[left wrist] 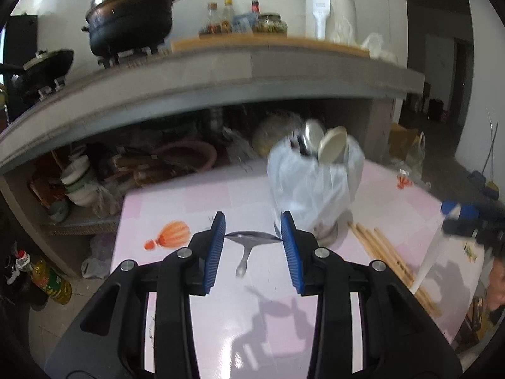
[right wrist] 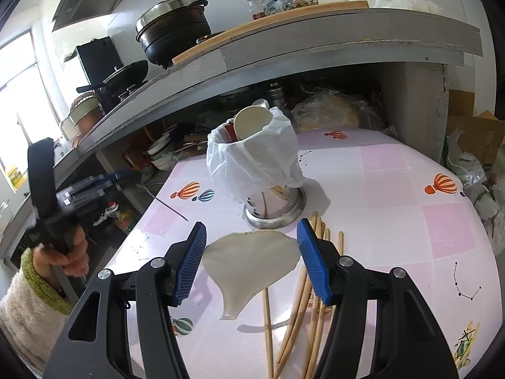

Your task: Organize utensils

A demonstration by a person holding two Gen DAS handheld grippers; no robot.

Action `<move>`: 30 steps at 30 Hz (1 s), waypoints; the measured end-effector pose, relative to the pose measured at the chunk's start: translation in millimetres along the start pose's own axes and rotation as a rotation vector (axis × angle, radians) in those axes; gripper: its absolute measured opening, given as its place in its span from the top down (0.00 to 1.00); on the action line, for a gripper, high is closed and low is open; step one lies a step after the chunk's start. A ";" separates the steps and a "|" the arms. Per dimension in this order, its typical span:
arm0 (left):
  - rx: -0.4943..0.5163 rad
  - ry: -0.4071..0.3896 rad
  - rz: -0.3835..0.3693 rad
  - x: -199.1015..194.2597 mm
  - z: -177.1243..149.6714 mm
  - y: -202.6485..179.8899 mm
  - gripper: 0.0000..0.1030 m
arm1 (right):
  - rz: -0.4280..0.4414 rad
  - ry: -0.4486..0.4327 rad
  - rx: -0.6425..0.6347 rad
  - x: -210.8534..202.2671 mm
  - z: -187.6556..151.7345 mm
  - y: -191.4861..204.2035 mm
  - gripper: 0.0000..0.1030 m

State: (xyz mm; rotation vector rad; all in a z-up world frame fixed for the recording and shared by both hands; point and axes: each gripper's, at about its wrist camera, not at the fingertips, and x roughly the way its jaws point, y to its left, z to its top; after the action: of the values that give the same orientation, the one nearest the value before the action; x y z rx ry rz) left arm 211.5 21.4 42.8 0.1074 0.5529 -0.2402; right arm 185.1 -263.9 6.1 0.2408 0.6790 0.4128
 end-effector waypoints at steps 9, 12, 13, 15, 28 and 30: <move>-0.004 -0.192 -0.030 -46.0 93.4 -3.7 0.67 | 0.003 -0.007 0.005 -4.2 -2.1 -0.9 0.44; -0.023 -0.246 -0.068 -52.1 127.7 -10.2 0.67 | 0.002 -0.006 0.009 -4.4 -2.1 -2.9 0.44; -0.027 -0.261 -0.084 -51.0 139.1 -13.9 0.67 | 0.001 -0.007 0.010 -4.5 -2.0 -3.6 0.44; -0.027 -0.279 -0.102 -45.5 155.2 -21.2 0.67 | 0.000 -0.008 0.013 -4.5 -2.1 -4.8 0.44; -0.110 -0.182 -0.188 53.4 175.9 -42.7 0.67 | -0.009 -0.013 0.047 -8.4 -0.8 -21.5 0.44; -0.112 -0.176 -0.186 63.8 174.4 -41.8 0.67 | -0.013 -0.016 0.050 -9.9 0.5 -24.8 0.44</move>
State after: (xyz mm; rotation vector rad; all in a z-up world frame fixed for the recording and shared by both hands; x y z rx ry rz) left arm 341.8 -60.3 155.0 -0.0741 0.4004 -0.3951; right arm 185.6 -290.4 3.3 0.2871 0.6752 0.3817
